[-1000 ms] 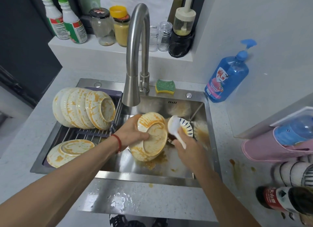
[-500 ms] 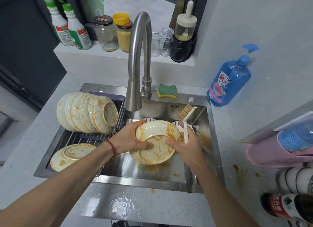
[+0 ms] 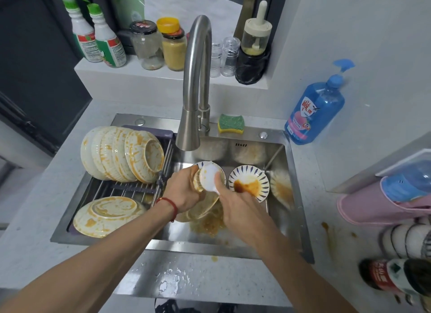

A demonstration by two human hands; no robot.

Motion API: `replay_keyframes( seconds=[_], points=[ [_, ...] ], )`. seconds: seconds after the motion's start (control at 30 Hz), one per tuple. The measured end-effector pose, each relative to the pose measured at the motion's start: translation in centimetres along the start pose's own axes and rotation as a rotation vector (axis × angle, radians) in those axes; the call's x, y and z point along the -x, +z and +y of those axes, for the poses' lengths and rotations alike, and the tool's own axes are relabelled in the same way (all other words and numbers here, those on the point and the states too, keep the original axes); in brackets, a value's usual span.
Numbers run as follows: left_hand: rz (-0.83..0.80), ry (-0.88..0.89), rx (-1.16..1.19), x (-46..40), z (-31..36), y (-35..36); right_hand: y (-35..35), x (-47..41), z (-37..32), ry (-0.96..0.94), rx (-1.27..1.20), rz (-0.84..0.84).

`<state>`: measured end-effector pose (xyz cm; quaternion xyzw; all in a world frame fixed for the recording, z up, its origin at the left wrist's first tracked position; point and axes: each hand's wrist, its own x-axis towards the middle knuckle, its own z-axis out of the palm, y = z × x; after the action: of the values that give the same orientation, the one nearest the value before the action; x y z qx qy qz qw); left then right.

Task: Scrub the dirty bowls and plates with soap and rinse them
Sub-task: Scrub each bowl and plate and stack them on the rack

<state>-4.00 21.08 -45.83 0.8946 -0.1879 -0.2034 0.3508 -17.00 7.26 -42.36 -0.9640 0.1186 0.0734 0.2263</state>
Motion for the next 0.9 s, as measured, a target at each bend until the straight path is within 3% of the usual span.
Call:
replay_keyframes(
  seconds=[0.1,0.23,0.33,0.47,0.6,0.73,0.83,0.9],
  points=[
    [-0.022,0.009,-0.005,0.2,0.0,-0.3,-0.6,-0.9,0.1,0.133,0.021,0.02],
    [-0.043,0.034,-0.02,0.5,-0.2,-0.7,0.4,1.0,-2.5,0.039,0.091,-0.049],
    [-0.074,0.034,-0.007,0.8,-0.2,-0.9,-0.2,0.0,-1.2,0.126,0.086,-0.014],
    [-0.083,0.025,0.048,0.7,-0.5,-0.9,0.9,1.5,-3.3,0.013,0.104,-0.04],
    [-0.102,0.014,0.063,0.8,-0.3,-1.1,0.3,-0.4,-2.1,0.192,0.078,0.054],
    [-0.082,0.049,0.068,1.2,-0.6,-1.5,1.3,1.5,-4.2,0.102,0.108,0.012],
    [-0.094,0.065,0.071,1.5,-0.5,-1.5,0.2,-0.2,-2.2,0.25,0.033,0.044],
    [-0.061,0.062,0.107,1.8,-0.5,-1.7,0.4,0.5,-3.2,0.212,-0.01,0.041]
  ],
)
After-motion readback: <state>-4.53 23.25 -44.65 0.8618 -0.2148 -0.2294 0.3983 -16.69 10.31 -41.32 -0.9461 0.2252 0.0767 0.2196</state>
